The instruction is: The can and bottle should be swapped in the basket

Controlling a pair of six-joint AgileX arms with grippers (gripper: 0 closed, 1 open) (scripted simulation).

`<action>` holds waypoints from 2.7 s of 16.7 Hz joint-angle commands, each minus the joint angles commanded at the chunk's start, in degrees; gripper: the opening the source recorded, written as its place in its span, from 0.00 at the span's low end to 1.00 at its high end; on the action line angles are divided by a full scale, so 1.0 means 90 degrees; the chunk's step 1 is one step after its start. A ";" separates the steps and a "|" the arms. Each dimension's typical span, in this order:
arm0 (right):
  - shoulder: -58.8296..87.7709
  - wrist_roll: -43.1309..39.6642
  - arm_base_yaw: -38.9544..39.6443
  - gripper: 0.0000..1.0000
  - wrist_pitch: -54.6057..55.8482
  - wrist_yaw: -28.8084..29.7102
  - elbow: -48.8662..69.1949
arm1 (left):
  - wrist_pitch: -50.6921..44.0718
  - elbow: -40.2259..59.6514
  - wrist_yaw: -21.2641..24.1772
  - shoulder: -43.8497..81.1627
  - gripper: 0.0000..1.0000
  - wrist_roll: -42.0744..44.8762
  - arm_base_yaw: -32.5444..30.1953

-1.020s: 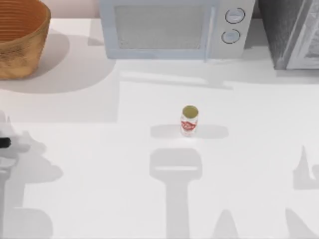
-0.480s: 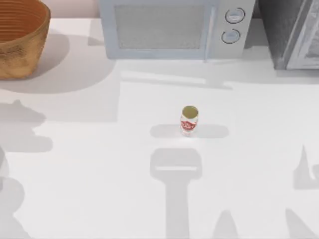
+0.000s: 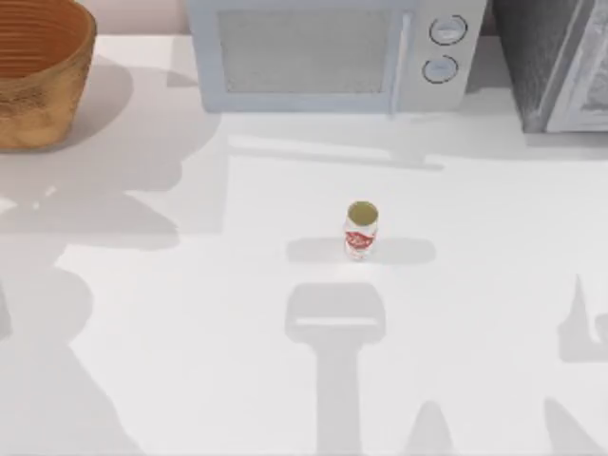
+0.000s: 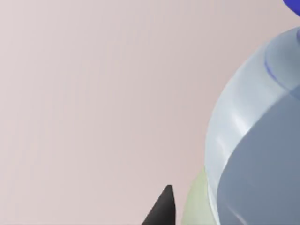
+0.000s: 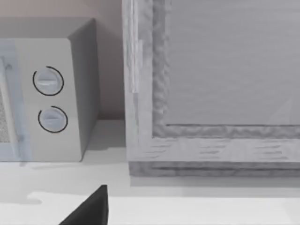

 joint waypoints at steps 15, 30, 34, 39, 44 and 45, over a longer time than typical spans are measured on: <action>0.0000 0.0000 0.0000 1.00 0.0000 0.0000 0.0000 | -0.5510 0.4150 0.1203 0.1717 0.00 0.0315 -0.1019; 0.0000 0.0000 0.0000 1.00 0.0000 0.0000 0.0000 | -0.3719 0.3367 0.0716 0.1988 0.00 -0.0480 -0.1603; 0.0000 0.0000 0.0000 1.00 0.0000 0.0000 0.0000 | -0.3719 0.3367 0.0716 0.1988 0.23 -0.0480 -0.1603; 0.0000 0.0000 0.0000 1.00 0.0000 0.0000 0.0000 | -0.3719 0.3367 0.0716 0.1988 0.60 -0.0480 -0.1603; 0.0000 0.0000 0.0000 1.00 0.0000 0.0000 0.0000 | -0.3719 0.3367 0.0716 0.1988 0.98 -0.0480 -0.1603; 0.0000 0.0000 0.0000 1.00 0.0000 0.0000 0.0000 | -0.3719 0.3367 0.0716 0.1988 1.00 -0.0480 -0.1603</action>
